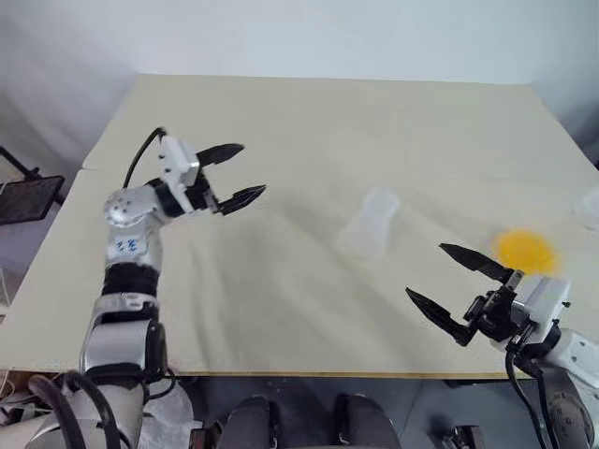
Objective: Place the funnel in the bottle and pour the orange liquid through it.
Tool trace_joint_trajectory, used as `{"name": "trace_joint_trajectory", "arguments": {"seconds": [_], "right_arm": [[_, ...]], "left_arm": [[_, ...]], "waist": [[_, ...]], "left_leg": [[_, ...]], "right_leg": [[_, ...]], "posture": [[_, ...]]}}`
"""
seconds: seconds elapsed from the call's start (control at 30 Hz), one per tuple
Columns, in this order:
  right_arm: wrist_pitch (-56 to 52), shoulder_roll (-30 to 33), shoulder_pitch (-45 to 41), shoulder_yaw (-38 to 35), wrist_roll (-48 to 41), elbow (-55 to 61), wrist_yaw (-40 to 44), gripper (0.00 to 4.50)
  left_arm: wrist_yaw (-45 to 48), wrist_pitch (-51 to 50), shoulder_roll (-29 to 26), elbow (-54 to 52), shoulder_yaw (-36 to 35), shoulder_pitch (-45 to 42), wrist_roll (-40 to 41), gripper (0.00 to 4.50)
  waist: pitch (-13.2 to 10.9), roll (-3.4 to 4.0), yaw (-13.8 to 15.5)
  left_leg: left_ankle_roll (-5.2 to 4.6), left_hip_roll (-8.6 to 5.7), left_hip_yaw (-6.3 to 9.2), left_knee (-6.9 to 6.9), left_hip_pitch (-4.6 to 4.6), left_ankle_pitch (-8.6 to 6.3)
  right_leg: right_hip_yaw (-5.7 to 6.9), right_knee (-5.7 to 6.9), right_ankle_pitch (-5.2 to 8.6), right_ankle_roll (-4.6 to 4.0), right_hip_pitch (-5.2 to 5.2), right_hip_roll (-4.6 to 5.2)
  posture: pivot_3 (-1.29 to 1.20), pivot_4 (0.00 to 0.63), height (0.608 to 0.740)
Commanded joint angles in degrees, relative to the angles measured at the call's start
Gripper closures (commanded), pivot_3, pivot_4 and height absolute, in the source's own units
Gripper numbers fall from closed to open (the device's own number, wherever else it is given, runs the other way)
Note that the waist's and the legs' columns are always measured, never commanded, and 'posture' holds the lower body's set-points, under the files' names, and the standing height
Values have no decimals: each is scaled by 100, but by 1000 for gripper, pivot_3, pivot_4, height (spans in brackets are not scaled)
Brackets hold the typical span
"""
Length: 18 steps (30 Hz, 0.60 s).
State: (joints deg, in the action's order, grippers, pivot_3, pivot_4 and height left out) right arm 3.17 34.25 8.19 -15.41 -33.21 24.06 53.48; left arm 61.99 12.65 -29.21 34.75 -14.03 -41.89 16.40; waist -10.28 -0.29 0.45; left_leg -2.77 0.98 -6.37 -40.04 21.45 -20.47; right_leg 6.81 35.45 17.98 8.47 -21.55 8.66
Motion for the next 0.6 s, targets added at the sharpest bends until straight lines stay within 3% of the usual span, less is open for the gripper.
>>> {"name": "trace_joint_trajectory", "arguments": {"seconds": [0.03,0.2,0.33,0.47,0.6], "right_arm": [[-392,223,-564,287,-349,30,289,0],[-537,144,-1277,625,-229,-135,306,0],[-642,190,-1379,743,-258,-88,428,0],[-747,212,-1485,777,-305,-77,503,0],[-766,210,-1427,735,-250,-149,545,0]], "left_arm": [[-816,-186,-417,-1032,-836,1190,230,37],[-1872,-267,-483,-1658,-1939,3137,355,37],[-2208,-489,-254,-2234,-2272,4252,574,37],[-2366,-661,-123,-2476,-2376,4695,823,37],[-2576,-996,-79,-2827,-2167,4555,1007,37]], "waist": [[0,0,-62],[0,0,-68],[0,-4,11],[0,-4,98],[0,-4,86]], "left_leg": [[0,0,5,0,0,0],[5,8,17,3,-5,-2],[8,-1,41,4,-3,-6],[5,-14,46,0,-4,-8],[6,-14,46,2,-4,-8]], "right_leg": [[1,3,0,0,1,1],[8,9,0,-1,3,2],[11,11,0,-1,11,13],[13,4,0,-2,21,34],[25,5,0,-2,20,65]], "posture": [[0,150,740],[0,150,740],[0,150,740],[0,150,740],[0,150,740]]}}
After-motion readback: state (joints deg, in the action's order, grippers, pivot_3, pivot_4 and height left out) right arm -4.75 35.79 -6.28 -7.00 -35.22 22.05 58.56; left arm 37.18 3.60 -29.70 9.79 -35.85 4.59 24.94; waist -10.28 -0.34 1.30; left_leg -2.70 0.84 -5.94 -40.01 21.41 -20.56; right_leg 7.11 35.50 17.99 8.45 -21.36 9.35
